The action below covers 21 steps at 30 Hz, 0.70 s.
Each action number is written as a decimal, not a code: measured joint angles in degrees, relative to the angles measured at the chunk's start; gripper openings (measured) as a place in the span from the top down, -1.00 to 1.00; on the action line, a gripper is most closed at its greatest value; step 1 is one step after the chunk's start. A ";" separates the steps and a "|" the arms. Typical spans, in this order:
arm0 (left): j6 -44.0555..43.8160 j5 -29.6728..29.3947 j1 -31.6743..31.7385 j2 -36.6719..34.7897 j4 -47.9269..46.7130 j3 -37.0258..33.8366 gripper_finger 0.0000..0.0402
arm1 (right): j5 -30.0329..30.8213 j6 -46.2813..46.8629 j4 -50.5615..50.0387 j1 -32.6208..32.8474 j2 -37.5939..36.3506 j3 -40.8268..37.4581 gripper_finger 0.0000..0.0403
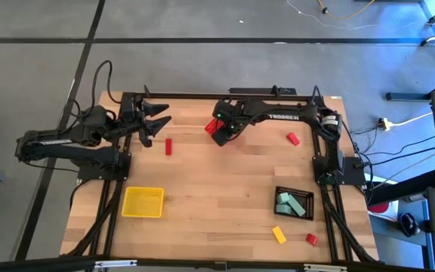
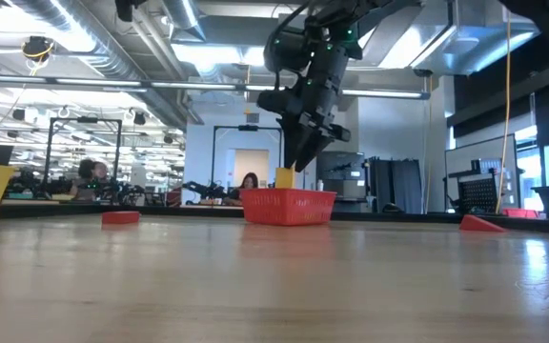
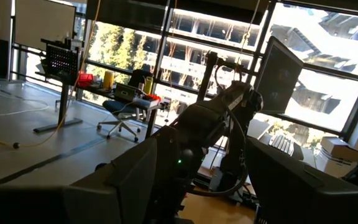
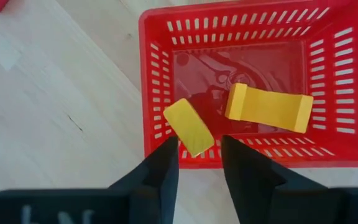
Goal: Sort & place blocks by color
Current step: Put the yellow block into the red bin
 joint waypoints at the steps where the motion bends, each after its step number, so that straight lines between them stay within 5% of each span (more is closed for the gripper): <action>1: 0.00 0.00 0.00 0.00 0.00 -0.01 -0.17 | 0.02 -0.79 -0.03 0.00 -0.21 0.00 0.39; 13: 0.02 0.00 -0.02 0.00 -0.28 0.00 -0.17 | 0.26 -7.42 -12.82 1.18 -6.23 -1.48 -0.07; 21: 0.02 0.09 -0.02 0.00 -0.33 0.00 -0.17 | 1.80 -4.83 -12.47 6.89 -21.92 -19.10 -0.19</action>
